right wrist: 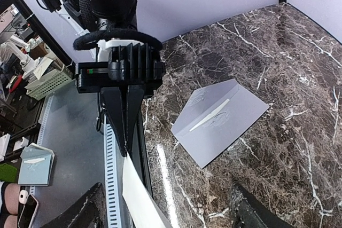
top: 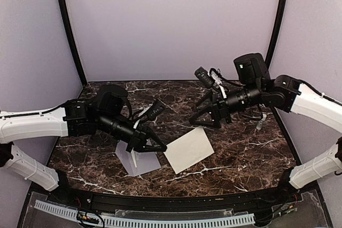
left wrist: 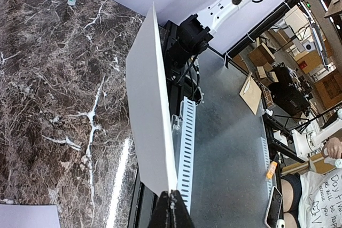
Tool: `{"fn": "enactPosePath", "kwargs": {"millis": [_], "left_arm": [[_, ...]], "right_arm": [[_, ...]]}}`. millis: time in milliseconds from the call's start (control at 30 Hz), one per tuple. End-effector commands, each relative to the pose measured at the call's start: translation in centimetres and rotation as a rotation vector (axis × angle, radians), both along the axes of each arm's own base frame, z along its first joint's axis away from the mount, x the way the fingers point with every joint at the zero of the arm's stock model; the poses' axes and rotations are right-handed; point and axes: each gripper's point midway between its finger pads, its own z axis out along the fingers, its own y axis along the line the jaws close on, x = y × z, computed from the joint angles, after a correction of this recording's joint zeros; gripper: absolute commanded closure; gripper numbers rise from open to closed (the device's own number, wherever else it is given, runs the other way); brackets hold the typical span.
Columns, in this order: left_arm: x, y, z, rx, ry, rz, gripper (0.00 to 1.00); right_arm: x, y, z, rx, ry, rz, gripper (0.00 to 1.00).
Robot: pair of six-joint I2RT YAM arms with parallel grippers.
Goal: Place the letter into the envelope and seal it
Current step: Fold the letter.
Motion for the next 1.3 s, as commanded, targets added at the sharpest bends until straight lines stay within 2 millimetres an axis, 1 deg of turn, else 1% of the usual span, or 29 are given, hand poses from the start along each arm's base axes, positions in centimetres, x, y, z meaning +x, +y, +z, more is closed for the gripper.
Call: {"fn": "enactPosePath", "kwargs": {"millis": [0, 100, 267, 333, 400, 467, 600, 667, 767, 800, 833, 867, 900, 933, 967, 1000, 1033, 1067, 1100, 1133, 1167, 1200, 1233, 1267], "left_arm": [[-1.1, 0.2, 0.2, 0.034, 0.022, -0.085, 1.0], [-1.5, 0.2, 0.1, 0.044, 0.043, -0.111, 1.0], [-1.7, 0.0, -0.2, 0.068, 0.06, -0.142, 1.0], [-1.8, -0.1, -0.2, 0.072, 0.063, -0.15, 1.0], [-1.8, -0.2, -0.1, 0.073, 0.062, -0.156, 1.0], [-1.8, -0.2, 0.0, 0.076, 0.061, -0.159, 1.0], [-1.8, -0.3, 0.2, 0.075, 0.057, -0.163, 1.0], [-1.8, -0.3, 0.3, 0.072, 0.055, -0.165, 1.0], [-1.5, -0.3, 0.3, 0.075, 0.047, -0.154, 1.0], [-1.4, -0.3, 0.3, 0.077, 0.042, -0.146, 0.98], [-1.0, -0.3, 0.3, 0.079, 0.024, -0.125, 0.86], [-0.8, -0.2, 0.2, 0.082, 0.016, -0.109, 0.77], [-0.2, -0.2, 0.8, 0.067, -0.015, -0.07, 0.63], [0.1, -0.1, 0.5, 0.066, -0.025, -0.046, 0.57], [1.1, -0.1, 1.8, 0.025, -0.067, 0.014, 0.45], [1.4, 0.2, 1.5, 0.021, -0.076, 0.046, 0.36], [2.4, 0.3, 3.2, -0.035, -0.119, 0.112, 0.33], [2.7, 0.7, 2.9, -0.043, -0.127, 0.147, 0.29], [3.8, 1.0, 5.2, -0.12, -0.175, 0.222, 0.28], [4.6, 1.5, 4.9, -0.13, -0.192, 0.283, 0.25], [4.8, 1.9, 7.4, -0.228, -0.222, 0.324, 0.24], [5.2, 2.7, 7.8, -0.262, -0.243, 0.377, 0.23], [5.6, 3.0, 9.5, -0.339, -0.258, 0.41, 0.22], [5.9, 3.7, 9.7, -0.366, -0.271, 0.46, 0.22]], "right_arm": [[-1.2, 0.6, -0.9, -0.037, 0.035, 0.107, 0.26], [-2.4, 0.9, -2.3, -0.077, 0.092, 0.176, 0.28], [-4.4, 1.1, -4.1, -0.138, 0.157, 0.264, 0.32], [-4.8, 1.1, -4.7, -0.161, 0.171, 0.28, 0.37], [-5.1, 1.1, -5.2, -0.175, 0.186, 0.289, 0.44], [-5.5, 1.1, -5.5, -0.183, 0.199, 0.302, 0.48], [-5.8, 1.2, -5.9, -0.19, 0.211, 0.315, 0.59], [-5.9, 1.2, -6.0, -0.192, 0.212, 0.317, 0.67], [-5.8, 1.2, -5.8, -0.19, 0.202, 0.31, 0.92], [-5.8, 1.2, -5.6, -0.184, 0.198, 0.306, 1.0], [-5.7, 1.3, -5.4, -0.175, 0.188, 0.299, 1.0], [-5.5, 1.3, -5.0, -0.163, 0.178, 0.286, 1.0], [-5.3, 1.3, -4.7, -0.153, 0.165, 0.27, 1.0], [-5.0, 1.3, -4.4, -0.14, 0.151, 0.25, 1.0], [-4.7, 1.3, -3.8, -0.118, 0.134, 0.228, 1.0], [-4.4, 1.4, -3.2, -0.092, 0.119, 0.202, 1.0], [-3.9, 1.7, -2.3, -0.042, 0.09, 0.174, 1.0], [-3.5, 1.8, -1.4, 0.001, 0.074, 0.142, 1.0], [-3.0, 1.9, -0.8, 0.036, 0.064, 0.104, 1.0], [-2.5, 2.0, 0.1, 0.086, 0.048, 0.067, 1.0], [-1.9, 2.0, 1.1, 0.137, 0.03, 0.025, 1.0], [-1.3, 2.0, 1.9, 0.189, 0.023, -0.018, 1.0], [-1.0, 1.8, 2.8, 0.245, 0.013, -0.054, 1.0], [-0.7, 1.7, 3.9, 0.307, 0.012, -0.085, 1.0]]}}
